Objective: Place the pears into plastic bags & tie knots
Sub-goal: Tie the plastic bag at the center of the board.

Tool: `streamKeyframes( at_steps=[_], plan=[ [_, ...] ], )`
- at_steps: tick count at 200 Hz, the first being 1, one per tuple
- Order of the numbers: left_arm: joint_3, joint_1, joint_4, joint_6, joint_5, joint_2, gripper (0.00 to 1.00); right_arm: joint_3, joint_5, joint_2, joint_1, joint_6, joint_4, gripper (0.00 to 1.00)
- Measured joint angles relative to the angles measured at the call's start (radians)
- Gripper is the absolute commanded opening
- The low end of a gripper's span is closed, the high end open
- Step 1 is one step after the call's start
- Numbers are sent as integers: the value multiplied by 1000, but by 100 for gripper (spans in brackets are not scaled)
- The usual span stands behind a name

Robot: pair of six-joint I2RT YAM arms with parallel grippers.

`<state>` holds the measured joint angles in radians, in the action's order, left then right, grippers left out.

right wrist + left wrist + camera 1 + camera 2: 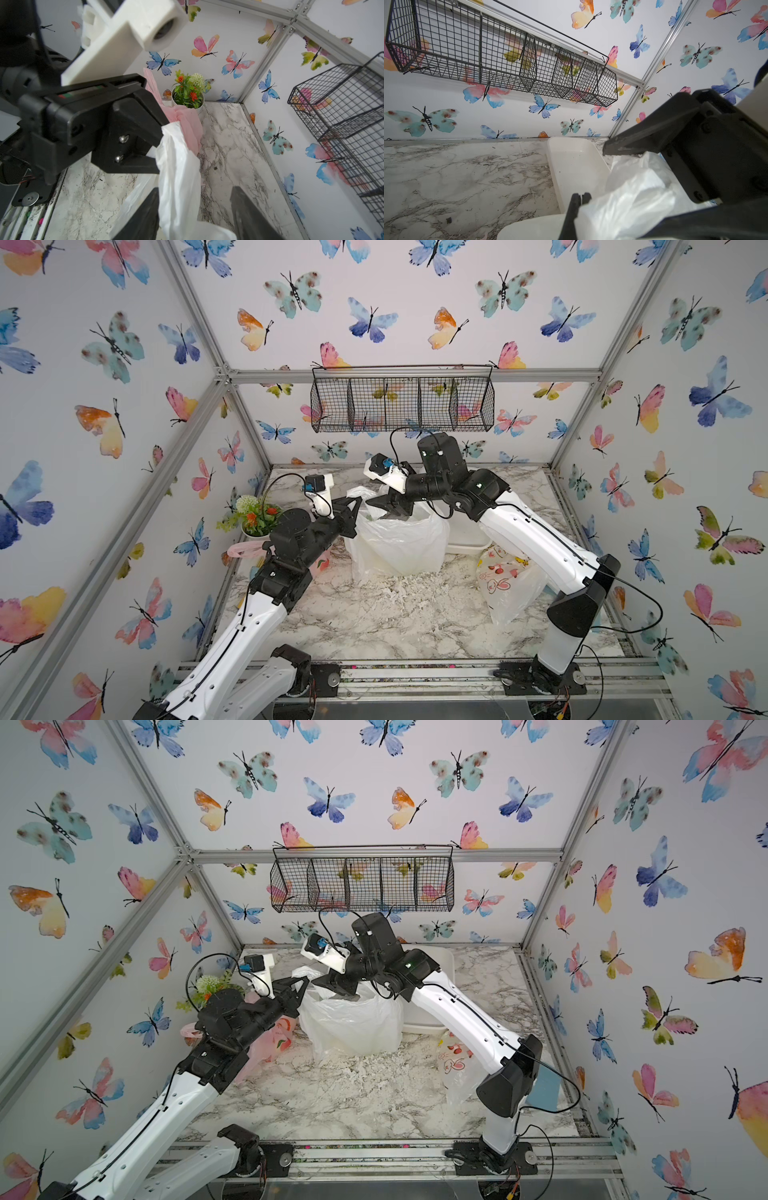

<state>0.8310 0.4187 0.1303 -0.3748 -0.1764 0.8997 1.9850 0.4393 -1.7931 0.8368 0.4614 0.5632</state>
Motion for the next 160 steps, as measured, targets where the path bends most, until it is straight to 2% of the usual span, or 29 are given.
streamKeyframes(
  at_steps=[31,46,64,85,111,139,160],
  plan=[
    [0,0,-1,13,-6,0,1,0,4,0,-15,-7,-1,22],
    [2,-5,-8,31,-18,0,10,3,3,-2,-16,-6,-2,14],
    [8,-31,-31,61,-76,0,28,29,2,-11,-16,-11,-9,3],
    [11,-104,-59,100,-203,0,47,49,4,-13,-16,-15,-60,3],
    [11,-196,-77,135,-372,6,61,34,42,-5,-16,-16,-143,2],
    [42,-215,-64,162,-491,52,78,3,108,2,-16,-17,-209,2],
    [89,-215,-58,198,-554,92,86,-4,150,2,-16,-22,-242,3]
  ],
)
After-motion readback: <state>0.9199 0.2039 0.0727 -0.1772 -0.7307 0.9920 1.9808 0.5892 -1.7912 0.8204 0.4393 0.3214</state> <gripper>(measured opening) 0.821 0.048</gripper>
